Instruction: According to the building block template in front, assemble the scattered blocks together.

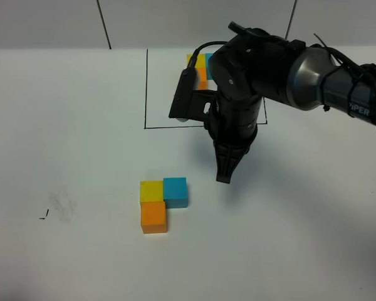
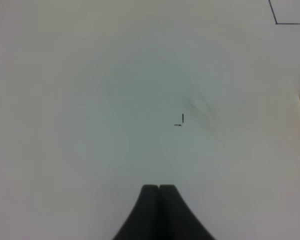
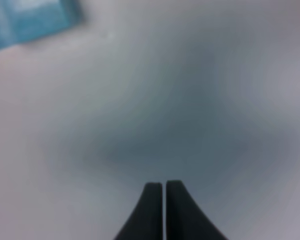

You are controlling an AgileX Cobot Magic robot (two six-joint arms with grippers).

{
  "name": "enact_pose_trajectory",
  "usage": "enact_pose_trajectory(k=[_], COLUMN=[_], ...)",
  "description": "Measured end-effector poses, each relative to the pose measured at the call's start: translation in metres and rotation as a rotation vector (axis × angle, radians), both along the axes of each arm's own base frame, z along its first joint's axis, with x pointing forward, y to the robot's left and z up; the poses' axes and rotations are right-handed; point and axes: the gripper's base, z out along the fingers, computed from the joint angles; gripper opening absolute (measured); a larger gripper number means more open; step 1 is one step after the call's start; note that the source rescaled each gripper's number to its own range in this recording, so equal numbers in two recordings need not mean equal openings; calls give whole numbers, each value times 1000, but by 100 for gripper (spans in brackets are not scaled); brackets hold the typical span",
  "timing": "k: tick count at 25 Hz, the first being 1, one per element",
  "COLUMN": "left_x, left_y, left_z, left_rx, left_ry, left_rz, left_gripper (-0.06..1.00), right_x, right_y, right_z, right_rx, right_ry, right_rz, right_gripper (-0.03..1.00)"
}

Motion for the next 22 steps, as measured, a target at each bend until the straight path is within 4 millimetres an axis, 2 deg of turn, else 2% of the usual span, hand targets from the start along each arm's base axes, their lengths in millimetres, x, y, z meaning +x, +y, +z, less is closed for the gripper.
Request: enact_pose_trajectory(k=[7,11,16,22], left_x=[0,0,0,0], left_y=[0,0,0,0], left_z=[0,0,0,0], left_rx=[0,0,0,0], left_ry=[0,0,0,0], left_rz=[0,0,0,0], left_gripper=[0,0,0,0], right_x=[19,15,-11,-61], right_y=[-52,-87,-138,-193], right_z=[1,13,30,37], right_rx=[-55,-40,-2,0], right_ry=[83,69,20,10], right_rz=[-181,-276,-416,-615], right_gripper=[1,1,1,1])
